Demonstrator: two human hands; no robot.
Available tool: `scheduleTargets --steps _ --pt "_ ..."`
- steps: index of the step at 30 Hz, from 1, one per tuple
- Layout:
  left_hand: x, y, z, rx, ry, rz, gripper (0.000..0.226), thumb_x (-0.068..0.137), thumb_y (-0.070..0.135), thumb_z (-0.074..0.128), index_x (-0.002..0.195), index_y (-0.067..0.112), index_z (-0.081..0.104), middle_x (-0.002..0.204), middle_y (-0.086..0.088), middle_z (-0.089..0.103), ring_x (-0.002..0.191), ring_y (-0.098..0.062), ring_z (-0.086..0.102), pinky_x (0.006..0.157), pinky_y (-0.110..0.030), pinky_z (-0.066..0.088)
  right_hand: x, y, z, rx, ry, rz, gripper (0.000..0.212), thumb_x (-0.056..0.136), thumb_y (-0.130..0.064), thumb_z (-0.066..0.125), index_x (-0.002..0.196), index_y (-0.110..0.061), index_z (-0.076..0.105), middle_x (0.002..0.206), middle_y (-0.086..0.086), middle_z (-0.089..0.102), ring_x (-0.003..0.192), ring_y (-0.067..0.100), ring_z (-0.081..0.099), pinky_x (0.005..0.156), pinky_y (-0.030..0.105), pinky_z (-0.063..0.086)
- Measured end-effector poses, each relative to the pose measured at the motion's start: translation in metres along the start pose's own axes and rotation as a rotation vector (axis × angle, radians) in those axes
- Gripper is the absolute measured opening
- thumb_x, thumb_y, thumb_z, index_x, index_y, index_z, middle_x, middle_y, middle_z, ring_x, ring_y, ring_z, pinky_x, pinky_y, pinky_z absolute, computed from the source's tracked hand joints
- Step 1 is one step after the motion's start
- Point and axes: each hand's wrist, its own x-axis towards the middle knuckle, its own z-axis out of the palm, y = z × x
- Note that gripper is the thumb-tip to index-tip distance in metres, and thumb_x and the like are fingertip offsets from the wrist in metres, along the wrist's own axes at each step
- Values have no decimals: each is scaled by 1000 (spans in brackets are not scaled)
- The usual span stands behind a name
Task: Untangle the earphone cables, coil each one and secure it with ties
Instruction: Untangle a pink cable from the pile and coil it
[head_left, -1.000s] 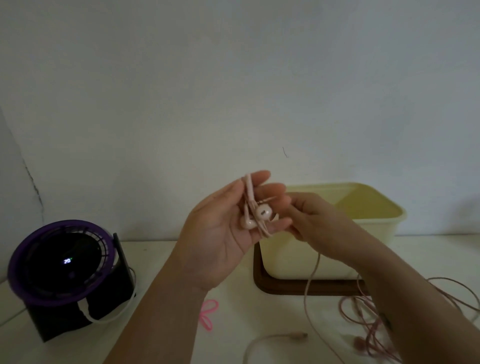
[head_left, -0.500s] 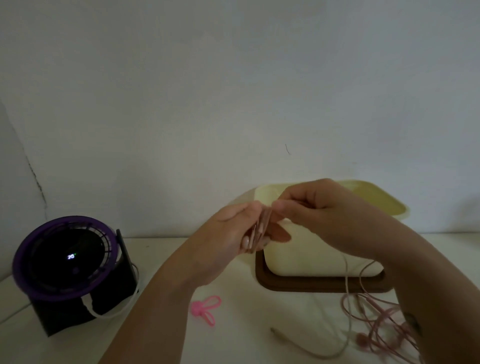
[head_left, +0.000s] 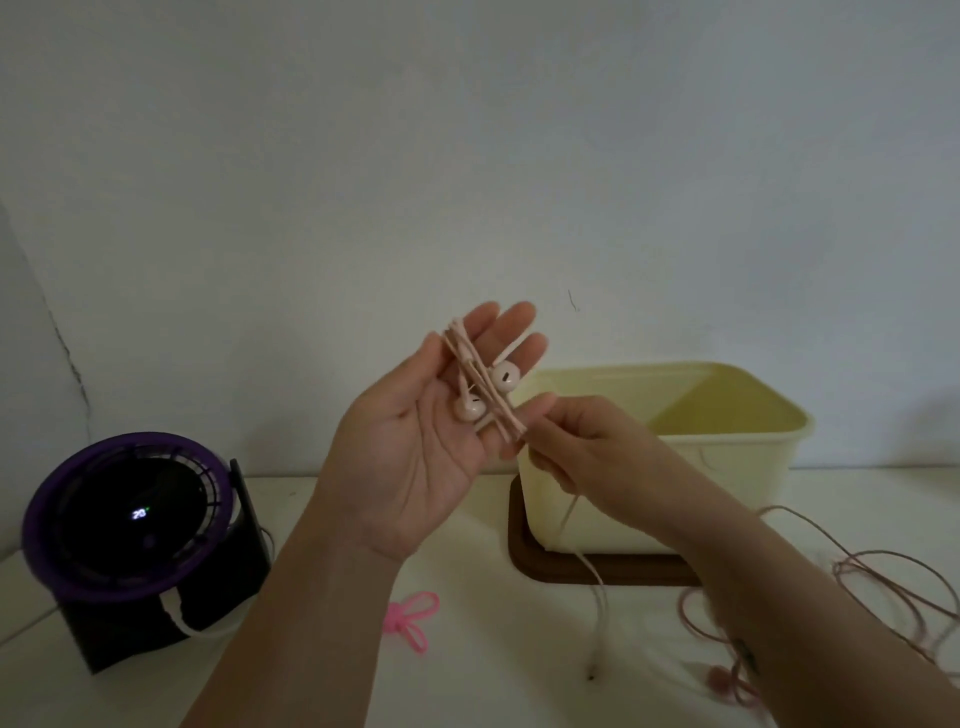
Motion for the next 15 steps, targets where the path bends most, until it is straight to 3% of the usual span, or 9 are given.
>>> scheduleTargets --steps 2,4,8,11,12,13,15 --pt "2 -1 -2 172 162 118 39 96 26 33 119 7 56 114 -9 69 106 -22 66 88 -44 54 -1 -4 -1 -142 -55 6 33 97 -25 46 70 -28 65 51 -9 39 46 5 32 51 20 30" --pt "5 -4 -5 326 204 157 38 99 27 27 119 10 54 113 -5 70 106 -19 66 87 -42 55 -6 -10 -6 -235 -134 2 31 95 -31 51 67 -36 64 54 -6 36 49 7 31 51 21 29" --pt "4 -8 -12 594 275 137 36 101 25 26 118 11 55 109 -3 71 105 -15 66 91 -38 48 -14 -23 -17 -310 -175 -14 23 91 -37 55 78 -25 71 52 -9 35 46 6 32 48 16 28" --pt "-1 -8 -9 804 205 26 36 102 23 27 114 10 57 79 2 73 83 -9 66 92 -40 47 -16 -29 -24 -349 -74 -80 33 88 -39 54 80 -11 69 57 -8 57 50 6 51 52 20 42" --pt "-3 -9 -9 861 164 -21 37 102 23 26 113 10 58 67 5 69 78 -6 65 94 -40 46 -16 -32 -25 -339 -37 -90 32 88 -39 55 78 -13 70 54 -9 56 47 5 48 50 17 40" --pt "-5 -9 -9 909 122 -69 37 102 23 26 111 10 59 62 7 67 78 -5 65 94 -37 46 -17 -33 -27 -318 1 -102 30 86 -39 57 75 -15 70 51 -10 54 45 4 43 47 14 36" --pt "-7 -11 -10 938 47 -166 35 101 30 33 108 10 61 78 4 72 81 -6 64 88 -28 49 -16 -33 -29 -265 60 -129 27 80 -42 62 70 -17 70 48 -10 50 45 3 37 47 14 32"
